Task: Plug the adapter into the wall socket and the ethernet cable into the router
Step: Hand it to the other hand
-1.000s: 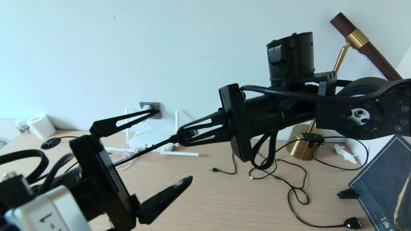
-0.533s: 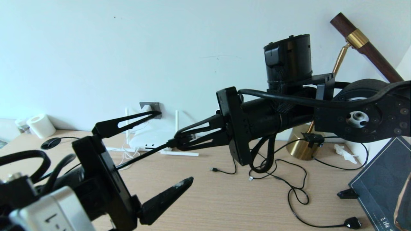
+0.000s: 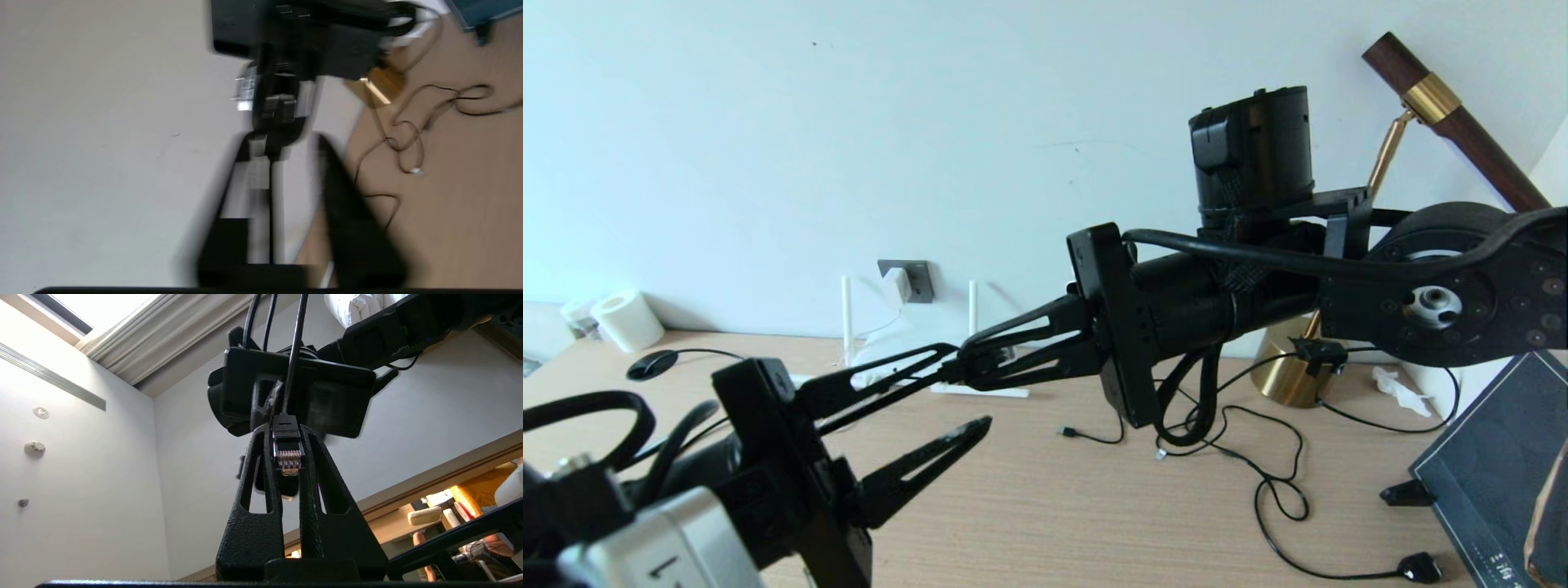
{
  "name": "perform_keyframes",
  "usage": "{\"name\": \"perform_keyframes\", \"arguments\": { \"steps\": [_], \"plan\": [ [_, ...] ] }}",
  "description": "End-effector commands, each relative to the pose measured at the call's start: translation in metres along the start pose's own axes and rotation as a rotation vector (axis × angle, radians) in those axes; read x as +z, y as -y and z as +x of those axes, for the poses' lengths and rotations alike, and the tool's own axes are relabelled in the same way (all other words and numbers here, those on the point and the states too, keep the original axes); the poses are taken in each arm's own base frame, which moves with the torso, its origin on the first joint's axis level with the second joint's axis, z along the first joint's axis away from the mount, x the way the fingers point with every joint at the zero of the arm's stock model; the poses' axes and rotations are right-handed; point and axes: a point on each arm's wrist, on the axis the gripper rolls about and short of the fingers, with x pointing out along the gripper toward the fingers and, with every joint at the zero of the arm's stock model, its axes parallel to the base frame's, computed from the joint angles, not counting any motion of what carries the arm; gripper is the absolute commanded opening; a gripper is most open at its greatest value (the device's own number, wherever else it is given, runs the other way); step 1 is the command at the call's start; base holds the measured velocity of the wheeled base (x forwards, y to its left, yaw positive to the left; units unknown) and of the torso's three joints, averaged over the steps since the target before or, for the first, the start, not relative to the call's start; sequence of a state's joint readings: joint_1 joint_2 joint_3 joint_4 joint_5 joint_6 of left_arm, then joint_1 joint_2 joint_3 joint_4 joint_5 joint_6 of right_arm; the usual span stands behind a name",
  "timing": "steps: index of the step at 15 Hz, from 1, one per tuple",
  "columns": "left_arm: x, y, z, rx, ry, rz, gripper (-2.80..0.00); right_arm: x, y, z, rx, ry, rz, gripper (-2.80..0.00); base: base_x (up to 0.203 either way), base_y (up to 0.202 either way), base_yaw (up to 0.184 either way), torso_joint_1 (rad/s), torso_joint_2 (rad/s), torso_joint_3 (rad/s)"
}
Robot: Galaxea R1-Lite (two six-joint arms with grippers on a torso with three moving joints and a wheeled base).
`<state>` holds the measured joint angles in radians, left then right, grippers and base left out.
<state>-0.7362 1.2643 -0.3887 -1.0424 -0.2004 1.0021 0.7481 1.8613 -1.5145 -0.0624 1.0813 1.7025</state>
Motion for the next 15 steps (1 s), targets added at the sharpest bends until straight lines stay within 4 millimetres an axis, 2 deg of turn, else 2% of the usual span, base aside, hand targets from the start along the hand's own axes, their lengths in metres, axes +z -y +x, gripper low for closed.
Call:
{"name": "perform_keyframes", "arguments": {
  "steps": [1,14,15],
  "plan": [
    [-0.0004,0.0006,0.0003,-0.002,0.001,0.005,-2.80,-0.0004,-0.0002,0.0001,0.000,-0.007,0.007,-2.80,0.000,0.000,0.000,0.000,0.00,0.000],
    [-0.0005,0.0024,-0.0024,-0.007,0.000,0.004,-2.80,-0.0022,0.0004,0.0022,-0.004,-0.014,-0.014,-2.80,0.000,0.000,0.000,0.000,0.00,0.000],
    [-0.0005,0.0020,-0.0028,-0.004,-0.001,0.005,-2.80,-0.0026,0.0006,0.0026,-0.007,-0.015,-0.013,0.00,0.000,0.000,0.000,0.000,0.00,0.000]
  ]
}}
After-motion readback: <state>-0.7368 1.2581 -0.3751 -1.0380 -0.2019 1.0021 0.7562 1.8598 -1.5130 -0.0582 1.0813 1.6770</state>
